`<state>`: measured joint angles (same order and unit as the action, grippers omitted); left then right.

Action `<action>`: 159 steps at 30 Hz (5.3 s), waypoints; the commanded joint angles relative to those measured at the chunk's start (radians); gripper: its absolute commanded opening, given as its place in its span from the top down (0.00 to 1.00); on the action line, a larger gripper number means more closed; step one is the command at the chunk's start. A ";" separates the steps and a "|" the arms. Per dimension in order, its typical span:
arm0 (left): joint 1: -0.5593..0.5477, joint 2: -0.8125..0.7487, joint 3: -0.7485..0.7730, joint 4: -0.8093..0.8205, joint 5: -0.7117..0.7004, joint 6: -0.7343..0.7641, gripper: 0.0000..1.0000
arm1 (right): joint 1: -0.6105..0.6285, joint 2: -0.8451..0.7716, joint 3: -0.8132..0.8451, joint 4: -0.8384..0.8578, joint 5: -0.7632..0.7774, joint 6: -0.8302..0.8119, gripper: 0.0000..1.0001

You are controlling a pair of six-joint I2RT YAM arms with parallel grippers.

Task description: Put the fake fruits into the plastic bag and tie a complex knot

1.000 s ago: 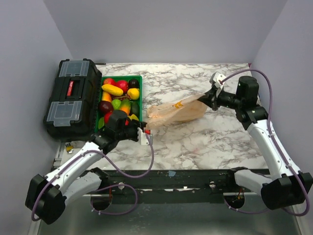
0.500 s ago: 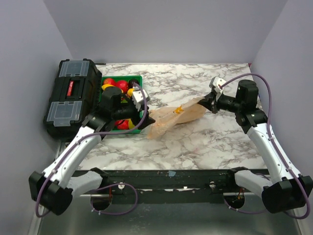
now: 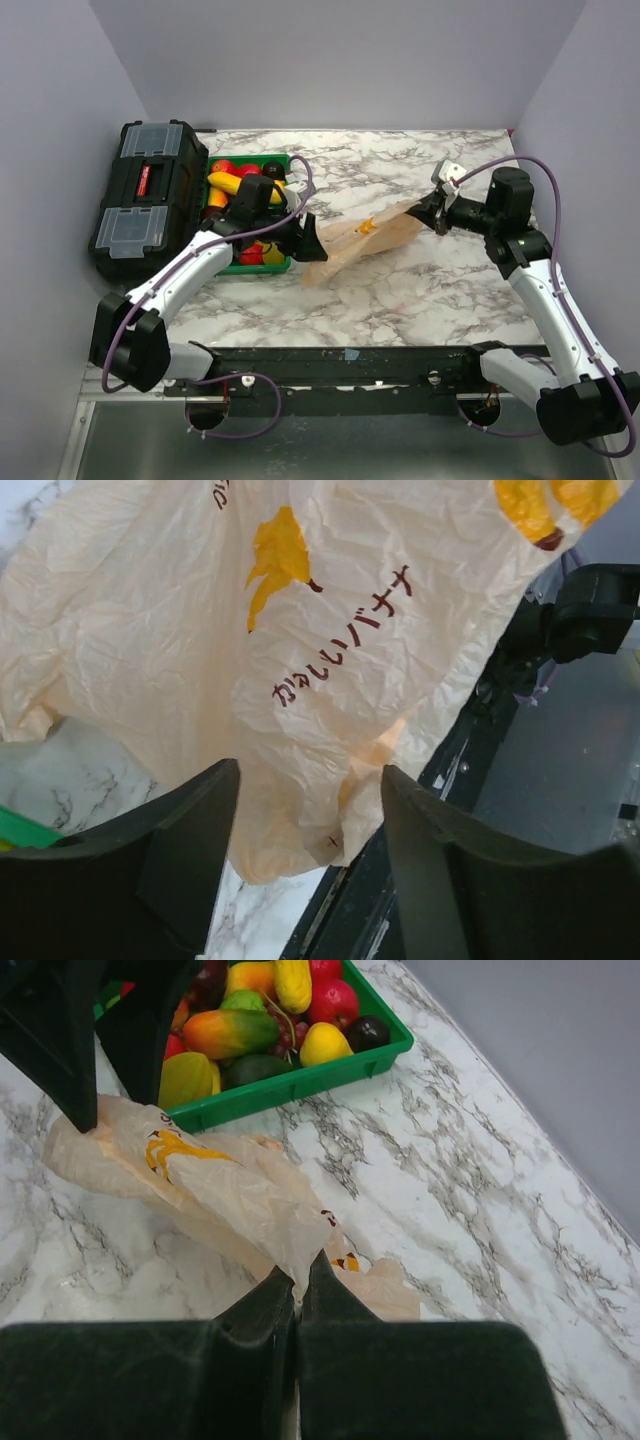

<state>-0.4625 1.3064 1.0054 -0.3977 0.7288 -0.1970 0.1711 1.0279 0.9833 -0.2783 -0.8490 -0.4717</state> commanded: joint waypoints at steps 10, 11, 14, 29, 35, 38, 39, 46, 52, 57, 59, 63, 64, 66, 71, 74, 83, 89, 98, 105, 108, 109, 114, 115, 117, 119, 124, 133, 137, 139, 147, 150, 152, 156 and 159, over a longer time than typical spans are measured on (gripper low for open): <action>0.069 0.099 0.111 -0.018 0.309 -0.072 1.00 | 0.000 -0.047 -0.008 -0.065 0.151 -0.010 0.99; 0.098 0.086 0.130 -0.019 0.292 -0.061 1.00 | -0.005 -0.049 0.006 -0.103 0.190 -0.039 0.99; 0.206 0.012 0.189 0.029 0.180 0.019 1.00 | -0.110 -0.051 0.037 -0.202 0.201 -0.169 0.99; 0.070 -0.157 0.006 0.287 0.044 0.503 1.00 | -0.349 0.098 0.248 -0.705 -0.161 -0.558 0.28; -0.025 -0.088 0.141 0.205 -0.040 0.404 1.00 | -0.292 0.085 0.366 -0.441 -0.251 -0.178 0.11; -0.062 -0.053 0.208 0.154 -0.053 0.358 1.00 | -0.086 0.093 0.367 -0.283 -0.130 -0.026 0.11; -0.069 -0.038 0.227 0.140 -0.055 0.339 1.00 | 0.000 0.101 0.364 -0.244 -0.074 0.001 0.11; -0.099 0.014 0.327 0.080 -0.034 0.289 1.00 | 0.329 0.187 0.278 -0.014 0.169 0.019 0.11; -0.110 0.020 0.383 0.098 0.057 0.178 1.00 | 0.370 0.249 0.198 0.068 0.211 -0.027 0.36; -0.118 0.026 0.427 0.131 0.121 0.087 1.00 | 0.373 0.225 0.153 0.077 0.208 -0.025 0.85; -0.107 0.008 0.445 0.096 0.124 0.114 0.93 | 0.373 0.206 0.154 0.073 0.226 -0.012 0.99; 0.062 -0.042 0.476 -0.065 0.209 0.313 0.14 | 0.371 0.136 0.134 0.071 0.220 -0.025 0.99; 0.111 -0.043 0.493 -0.125 0.212 0.399 0.09 | 0.372 0.119 0.132 0.070 0.202 -0.026 0.99; 0.208 -0.031 0.522 -0.253 0.207 0.562 0.06 | 0.372 0.089 0.128 0.064 0.169 -0.035 0.99; 0.324 0.045 0.601 -0.471 0.203 0.747 0.02 | 0.372 0.054 0.117 0.043 0.154 -0.071 0.99; 0.322 0.067 0.607 -0.466 0.260 0.729 0.02 | 0.371 0.059 0.140 0.015 0.120 -0.080 0.99; 0.224 0.105 0.495 -0.299 0.184 0.702 0.20 | 0.372 0.070 0.197 0.017 0.066 -0.076 0.99; 0.353 0.194 0.498 -0.245 0.069 0.550 1.00 | 0.372 0.026 0.239 -0.036 0.270 -0.046 0.99; 0.481 0.233 0.552 -0.088 0.065 0.420 1.00 | 0.210 0.025 0.313 -0.075 0.333 0.013 0.99; 0.368 0.177 0.558 0.143 0.030 0.323 1.00 | 0.122 0.142 0.392 0.069 0.383 0.027 0.99; 0.367 0.181 0.586 0.065 0.047 0.365 1.00 | 0.009 0.165 0.404 0.002 0.344 0.032 0.99; 0.364 0.169 0.572 0.045 0.059 0.379 1.00 | -0.021 0.161 0.385 -0.006 0.342 0.032 1.00; 0.322 -0.006 0.280 0.140 0.136 0.430 1.00 | -0.101 0.027 0.147 0.001 0.234 -0.162 0.85; 0.292 -0.030 0.232 0.105 0.132 0.482 1.00 | -0.100 0.004 0.120 -0.071 0.183 -0.235 0.75; 0.232 -0.081 0.120 0.012 0.129 0.640 1.00 | -0.099 -0.027 0.102 -0.319 0.099 -0.426 0.49; 0.180 -0.142 -0.011 -0.042 0.106 0.770 1.00 | -0.099 -0.041 0.104 -0.532 0.086 -0.529 0.28; 0.109 -0.253 -0.185 -0.248 0.119 1.015 0.78 | -0.100 -0.043 0.167 -0.845 0.152 -0.587 0.15; 0.100 -0.311 -0.109 -0.735 0.052 1.412 0.12 | -0.099 0.133 0.462 -0.917 0.186 -0.387 0.14; 0.105 -0.288 0.057 -0.799 0.104 1.301 0.07 | -0.099 0.215 0.406 -0.659 0.199 -0.172 0.09; 0.105 -0.251 0.138 -0.712 0.143 1.149 0.05 | -0.099 0.308 0.388 -0.568 0.183 -0.105 0.09; 0.100 0.180 0.477 -0.400 -0.041 0.790 0.02 | -0.100 0.656 0.442 -0.367 0.212 0.182 0.09; 0.096 0.314 0.567 -0.401 -0.088 0.818 0.02 | -0.099 0.689 0.396 -0.269 0.230 0.265 0.09; 0.078 0.370 0.575 -0.381 -0.145 0.858 0.02 | -0.100 0.719 0.376 -0.223 0.289 0.318 0.09; 0.032 0.473 0.604 -0.337 -0.256 0.874 0.02 | -0.114 0.780 0.364 -0.222 0.357 0.370 0.09; 0.009 0.535 0.628 -0.314 -0.291 0.866 0.01 | -0.120 0.792 0.318 -0.200 0.369 0.395 0.09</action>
<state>-0.4141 1.7824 1.5768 -0.7681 0.5484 0.6651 0.0658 1.7813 1.3609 -0.5312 -0.5484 -0.1616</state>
